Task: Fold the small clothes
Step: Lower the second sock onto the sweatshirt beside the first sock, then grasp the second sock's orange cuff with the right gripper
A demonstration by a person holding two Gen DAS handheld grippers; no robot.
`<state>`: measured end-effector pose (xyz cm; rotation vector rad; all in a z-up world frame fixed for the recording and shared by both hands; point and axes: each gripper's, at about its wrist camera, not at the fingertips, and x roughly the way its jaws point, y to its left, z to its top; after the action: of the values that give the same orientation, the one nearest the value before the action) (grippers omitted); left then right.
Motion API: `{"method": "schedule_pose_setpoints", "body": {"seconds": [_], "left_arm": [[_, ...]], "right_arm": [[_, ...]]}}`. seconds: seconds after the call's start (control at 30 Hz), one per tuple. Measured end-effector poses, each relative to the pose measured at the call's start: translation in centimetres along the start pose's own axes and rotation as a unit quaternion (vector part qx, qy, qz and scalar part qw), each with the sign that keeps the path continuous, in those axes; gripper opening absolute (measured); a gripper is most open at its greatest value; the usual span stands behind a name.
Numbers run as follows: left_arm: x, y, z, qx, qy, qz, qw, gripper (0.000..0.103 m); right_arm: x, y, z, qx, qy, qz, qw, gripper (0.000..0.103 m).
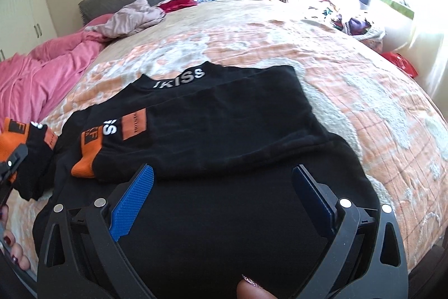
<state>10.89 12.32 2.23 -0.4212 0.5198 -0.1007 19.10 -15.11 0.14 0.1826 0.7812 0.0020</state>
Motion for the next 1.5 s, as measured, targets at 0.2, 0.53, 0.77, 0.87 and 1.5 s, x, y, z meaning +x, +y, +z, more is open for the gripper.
{"method": "schedule_pose_setpoints", "body": {"seconds": [0.2,0.53,0.77,0.87,1.5], "left_arm": [[1.2,-1.7,-1.0,0.026,0.021,-0.027,0.9991,0.008],[2.9,-3.8,-2.7,0.071,0.067,-0.051,0.9939,0.012],[3.3,-5.3,-3.6,0.096,0.09,-0.074,0.9885,0.024],[3.4,-5.7,-3.8,0.103,0.099,-0.086,0.986,0.032],[0.9,-1.1,-0.1,0.067,0.031,0.003,0.9973,0.079]], "right_arm": [[-1.3,-1.2,0.3,0.011,-0.011,-0.007,1.0,0.098],[-2.5,-2.8,0.7,0.031,-0.019,-0.007,0.999,0.098],[-2.9,-3.2,0.9,0.043,-0.019,-0.006,0.999,0.098],[-3.1,-3.3,0.8,0.042,-0.02,-0.006,0.999,0.098],[-0.7,5.5,-1.3,-0.024,0.049,0.111,0.992,0.098]]}}
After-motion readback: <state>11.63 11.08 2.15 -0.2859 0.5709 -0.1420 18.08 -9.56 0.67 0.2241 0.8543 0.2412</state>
